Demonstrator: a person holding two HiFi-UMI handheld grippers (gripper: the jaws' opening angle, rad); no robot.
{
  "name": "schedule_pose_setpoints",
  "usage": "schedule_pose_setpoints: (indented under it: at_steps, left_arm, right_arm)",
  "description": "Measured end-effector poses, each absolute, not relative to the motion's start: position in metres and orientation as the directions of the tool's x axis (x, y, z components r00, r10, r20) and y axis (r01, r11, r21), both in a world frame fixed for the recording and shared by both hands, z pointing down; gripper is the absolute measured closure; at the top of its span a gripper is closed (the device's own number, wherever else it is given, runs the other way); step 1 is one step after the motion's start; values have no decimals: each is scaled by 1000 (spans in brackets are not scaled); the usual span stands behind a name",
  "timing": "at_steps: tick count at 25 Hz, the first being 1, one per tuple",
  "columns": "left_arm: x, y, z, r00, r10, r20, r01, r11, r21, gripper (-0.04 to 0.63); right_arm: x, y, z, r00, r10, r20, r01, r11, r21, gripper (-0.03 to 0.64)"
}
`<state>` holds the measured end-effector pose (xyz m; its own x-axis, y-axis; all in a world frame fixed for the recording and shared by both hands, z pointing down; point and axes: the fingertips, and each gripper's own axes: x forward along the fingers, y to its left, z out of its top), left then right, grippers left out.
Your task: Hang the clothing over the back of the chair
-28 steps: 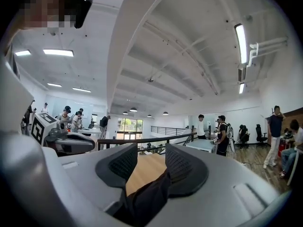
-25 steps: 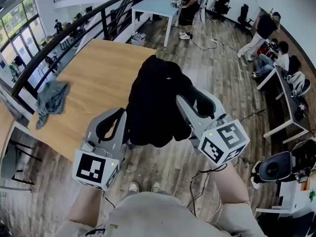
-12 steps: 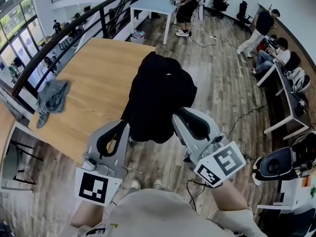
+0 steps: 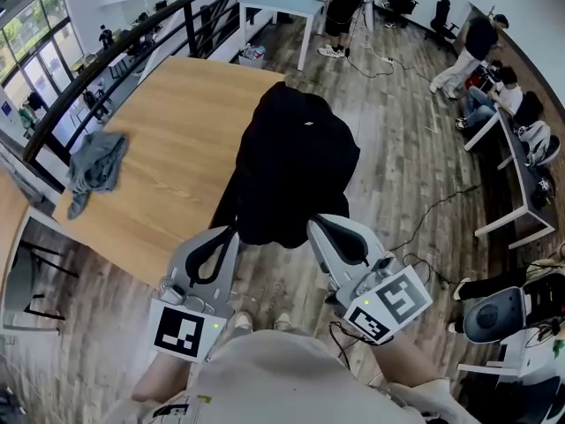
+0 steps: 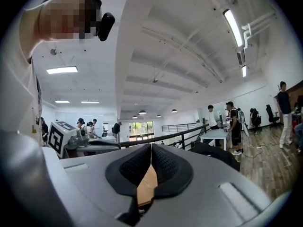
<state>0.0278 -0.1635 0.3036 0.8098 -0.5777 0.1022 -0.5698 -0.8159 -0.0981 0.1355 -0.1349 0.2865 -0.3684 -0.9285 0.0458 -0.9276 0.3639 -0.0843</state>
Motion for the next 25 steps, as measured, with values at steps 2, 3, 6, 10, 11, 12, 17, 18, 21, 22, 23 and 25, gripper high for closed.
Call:
schedule_pose_setpoints:
  at_steps: [2, 3, 6, 10, 11, 12, 17, 18, 21, 22, 23, 25]
  left_arm:
    - [26, -164, 313, 808, -577, 119, -571, -817, -87, 595]
    - [25, -164, 318, 808, -575, 127, -570, -818, -80, 595]
    - [25, -161, 324, 810, -568, 143, -564, -822, -71, 595]
    - [26, -160, 322, 808, -571, 145, -566, -821, -75, 595]
    - [24, -160, 321, 808, -572, 143, -567, -820, -74, 595]
    - [23, -159, 321, 807, -573, 143, -568, -819, -74, 595]
    - [20, -161, 324, 813, -563, 146, -557, -826, -86, 595]
    - [19, -162, 325, 814, -562, 146, -556, -827, -86, 595]
    - [15, -163, 323, 815, -563, 142, -556, -827, -85, 595]
    - [15, -163, 322, 815, -562, 139, -556, -827, -86, 595]
    - [16, -162, 322, 816, -561, 138, -555, -828, -88, 595]
    - [18, -161, 323, 817, -560, 138, -553, -828, -93, 595]
  right_arm:
    - [133, -136, 293, -362, -930, 58, -931, 358, -73, 617]
    - [131, -136, 296, -362, -930, 62, -931, 358, -72, 617]
    - [126, -135, 302, -376, -923, 81, -926, 371, -64, 618]
    - [122, -134, 302, -392, -913, 112, -920, 392, -26, 618]
    - [120, -133, 301, -394, -912, 113, -919, 394, -20, 618]
    - [117, -133, 300, -395, -912, 113, -918, 396, -15, 618]
    - [107, -134, 303, -399, -910, 116, -916, 401, -2, 618]
    - [104, -135, 303, -401, -909, 118, -915, 403, -2, 618]
    - [97, -135, 302, -405, -907, 117, -913, 408, 1, 618]
    - [96, -134, 301, -406, -906, 117, -913, 409, 4, 618]
    - [96, -133, 301, -407, -906, 117, -912, 411, 8, 618]
    - [96, -132, 301, -413, -903, 119, -908, 418, 21, 618]
